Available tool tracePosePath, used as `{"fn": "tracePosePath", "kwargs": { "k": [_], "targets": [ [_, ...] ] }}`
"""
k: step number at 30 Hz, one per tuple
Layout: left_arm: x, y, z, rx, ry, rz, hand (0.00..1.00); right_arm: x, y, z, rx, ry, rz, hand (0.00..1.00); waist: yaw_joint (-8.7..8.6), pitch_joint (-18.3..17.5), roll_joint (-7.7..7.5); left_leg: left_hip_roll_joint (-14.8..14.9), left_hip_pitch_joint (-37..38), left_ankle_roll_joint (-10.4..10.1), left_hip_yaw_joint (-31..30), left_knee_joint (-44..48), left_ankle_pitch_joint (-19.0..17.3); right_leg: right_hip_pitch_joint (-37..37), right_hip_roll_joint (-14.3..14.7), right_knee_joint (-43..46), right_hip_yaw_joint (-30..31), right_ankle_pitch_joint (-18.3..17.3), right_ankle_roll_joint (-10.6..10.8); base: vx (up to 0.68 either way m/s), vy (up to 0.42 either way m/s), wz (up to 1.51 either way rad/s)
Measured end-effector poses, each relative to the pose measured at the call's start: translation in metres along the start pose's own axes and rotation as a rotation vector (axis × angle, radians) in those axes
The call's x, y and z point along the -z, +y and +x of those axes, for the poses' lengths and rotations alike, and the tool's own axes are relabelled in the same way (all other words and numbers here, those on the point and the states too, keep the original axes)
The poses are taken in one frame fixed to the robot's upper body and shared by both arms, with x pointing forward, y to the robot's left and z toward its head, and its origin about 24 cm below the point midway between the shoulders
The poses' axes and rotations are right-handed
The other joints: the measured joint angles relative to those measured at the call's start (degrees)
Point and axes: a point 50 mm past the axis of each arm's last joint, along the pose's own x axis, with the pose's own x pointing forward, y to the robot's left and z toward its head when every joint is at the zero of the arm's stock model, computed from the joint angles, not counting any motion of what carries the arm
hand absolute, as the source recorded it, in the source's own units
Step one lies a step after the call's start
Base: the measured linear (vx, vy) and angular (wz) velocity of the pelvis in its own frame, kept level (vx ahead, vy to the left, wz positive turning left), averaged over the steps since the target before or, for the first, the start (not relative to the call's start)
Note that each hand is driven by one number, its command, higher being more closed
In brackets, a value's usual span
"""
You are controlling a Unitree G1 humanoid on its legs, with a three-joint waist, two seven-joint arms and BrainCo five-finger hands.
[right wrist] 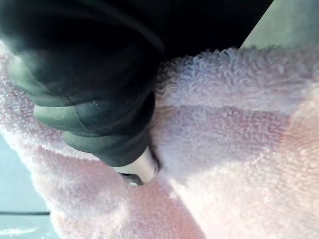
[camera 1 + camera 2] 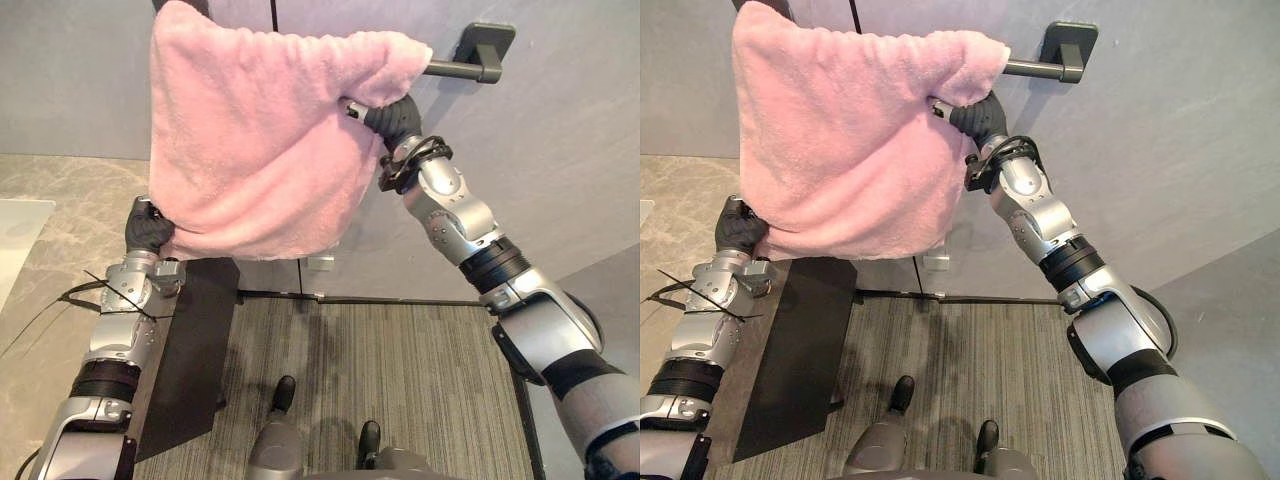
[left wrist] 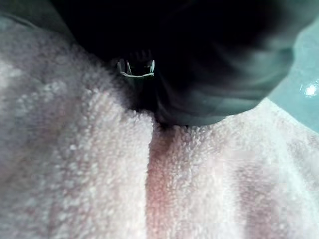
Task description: Organize washtable
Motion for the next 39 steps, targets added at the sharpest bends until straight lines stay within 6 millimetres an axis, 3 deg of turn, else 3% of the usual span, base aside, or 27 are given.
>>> {"fn": "tracePosePath", "kwargs": {
  "k": [18, 23, 39],
  "targets": [
    [0.007, 0.001, -0.005, -0.017, 0.021, 0.014, 1.0, 0.014, -0.006, -0.01, -0.01, 0.039, 0.014, 1.0, -0.14, -0.1, 0.06, 0.0, 0.6, 0.0, 0.7, 0.0, 0.0, 0.0, -0.1, 0.5, 0.8, 0.0, 0.0, 0.0, -0.001, -0.01],
    [0.011, -0.004, -0.006, -0.043, 0.031, 0.033, 1.0, 0.019, -0.008, -0.013, -0.001, 0.054, 0.02, 1.0, -0.16, -0.7, 0.92, 0.0, 0.5, 0.0, 0.5, 0.0, 0.0, 0.0, -0.1, 0.5, 0.6, 0.0, 0.0, 0.0, 0.0, 0.01],
    [-0.026, -0.026, 0.029, -0.044, -0.072, 0.023, 1.0, 0.025, -0.009, -0.015, 0.034, 0.07, 0.086, 1.0, -0.88, -1.7, 1.21, 0.0, -0.6, -0.1, 0.1, 0.0, 0.6, -1.1, -0.1, 1.1, 0.2, 0.0, 0.0, 0.0, 0.0, 0.01]
  ]
}}
